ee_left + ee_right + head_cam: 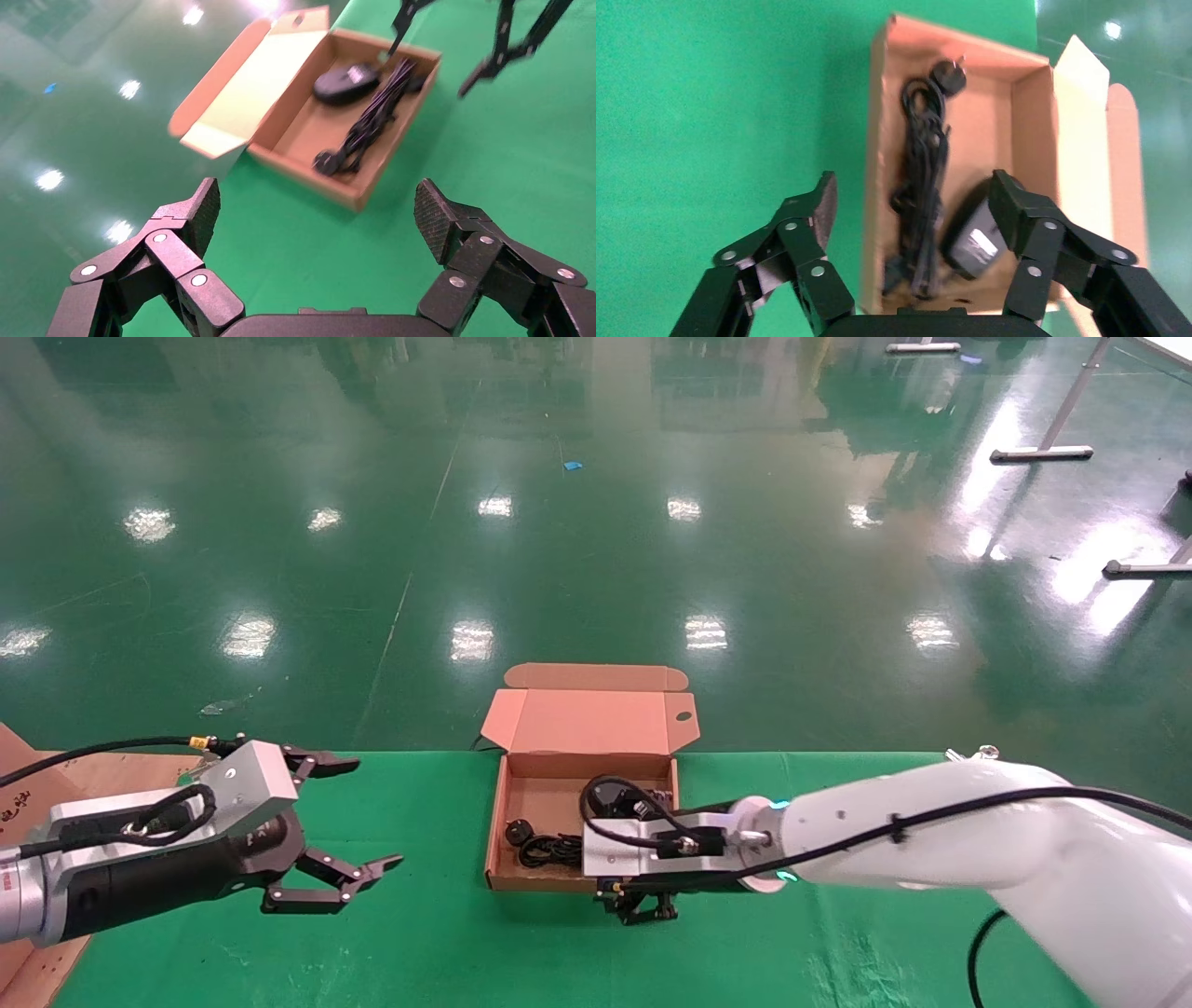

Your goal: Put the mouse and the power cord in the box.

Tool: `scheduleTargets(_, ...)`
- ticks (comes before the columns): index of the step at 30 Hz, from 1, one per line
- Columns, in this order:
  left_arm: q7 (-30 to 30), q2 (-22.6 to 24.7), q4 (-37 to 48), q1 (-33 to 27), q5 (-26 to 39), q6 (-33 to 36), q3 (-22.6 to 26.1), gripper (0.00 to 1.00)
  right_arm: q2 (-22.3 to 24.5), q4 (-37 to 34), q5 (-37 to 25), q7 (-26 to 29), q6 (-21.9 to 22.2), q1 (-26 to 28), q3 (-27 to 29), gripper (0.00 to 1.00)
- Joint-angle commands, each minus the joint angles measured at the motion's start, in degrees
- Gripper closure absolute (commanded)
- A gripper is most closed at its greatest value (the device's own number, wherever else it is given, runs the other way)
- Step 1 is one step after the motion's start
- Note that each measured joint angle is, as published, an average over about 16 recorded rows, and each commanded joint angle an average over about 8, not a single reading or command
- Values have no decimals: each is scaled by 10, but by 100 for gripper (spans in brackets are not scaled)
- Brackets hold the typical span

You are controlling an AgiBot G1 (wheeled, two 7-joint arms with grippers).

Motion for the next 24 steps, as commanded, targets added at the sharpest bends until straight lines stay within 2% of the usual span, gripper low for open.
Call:
scheduleTargets(1,-2,3,0,5,-7,19,-16,0,15,11,19,4,-17,-11,22,0)
scheduleTargets(24,-30,36,-2,67,-93,233,-200,0,182,139,233,51,-213,-141,277,0)
